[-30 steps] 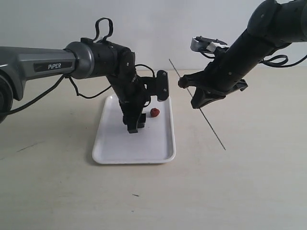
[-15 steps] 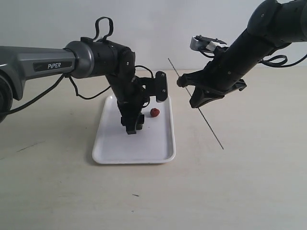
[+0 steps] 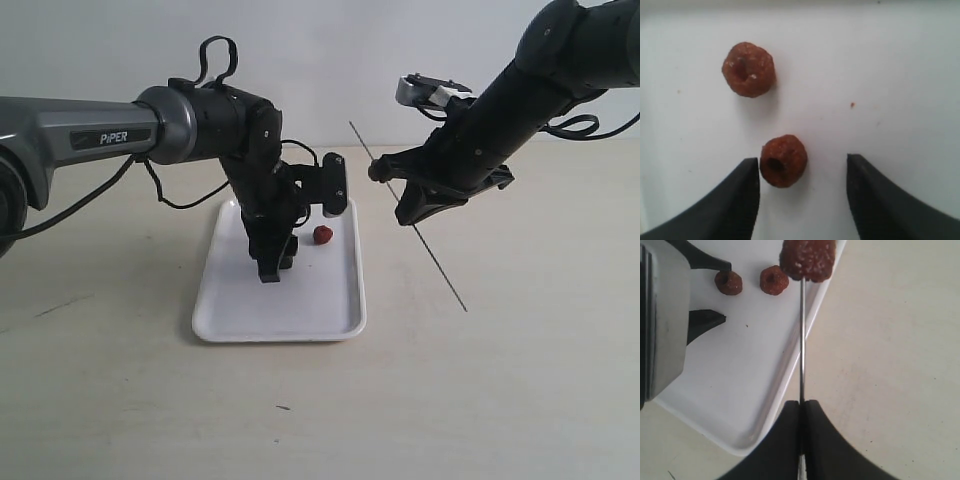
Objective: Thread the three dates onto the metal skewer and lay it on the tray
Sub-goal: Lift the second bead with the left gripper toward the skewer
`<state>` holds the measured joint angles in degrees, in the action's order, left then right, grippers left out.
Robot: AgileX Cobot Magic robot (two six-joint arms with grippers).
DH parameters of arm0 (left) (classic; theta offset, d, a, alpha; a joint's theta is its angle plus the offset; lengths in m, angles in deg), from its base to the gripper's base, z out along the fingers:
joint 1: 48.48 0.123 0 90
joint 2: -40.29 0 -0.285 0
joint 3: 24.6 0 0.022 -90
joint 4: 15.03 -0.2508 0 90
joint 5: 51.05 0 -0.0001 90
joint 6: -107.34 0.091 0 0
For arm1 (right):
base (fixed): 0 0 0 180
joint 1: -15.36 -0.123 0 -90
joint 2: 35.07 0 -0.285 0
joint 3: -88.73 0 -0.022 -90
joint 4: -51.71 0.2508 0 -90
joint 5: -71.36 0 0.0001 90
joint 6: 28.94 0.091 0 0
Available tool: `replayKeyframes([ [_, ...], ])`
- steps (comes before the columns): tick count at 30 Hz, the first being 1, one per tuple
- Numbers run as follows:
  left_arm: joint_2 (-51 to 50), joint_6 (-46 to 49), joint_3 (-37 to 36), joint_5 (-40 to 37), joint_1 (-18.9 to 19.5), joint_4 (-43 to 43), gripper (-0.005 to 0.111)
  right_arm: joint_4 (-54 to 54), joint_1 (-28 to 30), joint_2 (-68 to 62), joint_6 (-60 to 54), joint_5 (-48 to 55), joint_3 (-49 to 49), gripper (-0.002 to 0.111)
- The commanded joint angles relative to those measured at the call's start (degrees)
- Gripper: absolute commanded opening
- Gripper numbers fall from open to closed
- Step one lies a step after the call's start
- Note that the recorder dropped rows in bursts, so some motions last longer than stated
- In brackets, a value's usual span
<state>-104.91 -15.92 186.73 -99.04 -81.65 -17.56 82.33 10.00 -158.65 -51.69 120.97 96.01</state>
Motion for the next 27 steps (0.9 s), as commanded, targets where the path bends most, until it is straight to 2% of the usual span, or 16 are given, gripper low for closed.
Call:
replayKeyframes([
  [1,-1.0,0.3,-0.3,2.1,-0.1,-0.3,0.052,0.5,0.2,0.0,-0.8,-0.4,-0.2,0.0],
  [11,-1.0,0.0,-0.3,1.6,-0.1,-0.3,0.051,0.7,0.2,0.0,-1.2,-0.5,-0.2,0.0],
  [16,-1.0,-0.1,-0.3,0.7,-0.1,-0.3,0.028,0.7,0.2,0.0,-1.2,-0.5,-0.2,0.0],
  [18,-1.0,-0.1,-0.3,0.7,-0.1,-0.3,0.023,0.7,0.2,0.0,-1.2,-0.5,-0.2,0.0],
  [27,-0.7,-1.5,-0.3,0.3,-0.1,-0.3,0.023,0.7,0.2,0.0,-1.2,-0.5,-0.2,0.0],
])
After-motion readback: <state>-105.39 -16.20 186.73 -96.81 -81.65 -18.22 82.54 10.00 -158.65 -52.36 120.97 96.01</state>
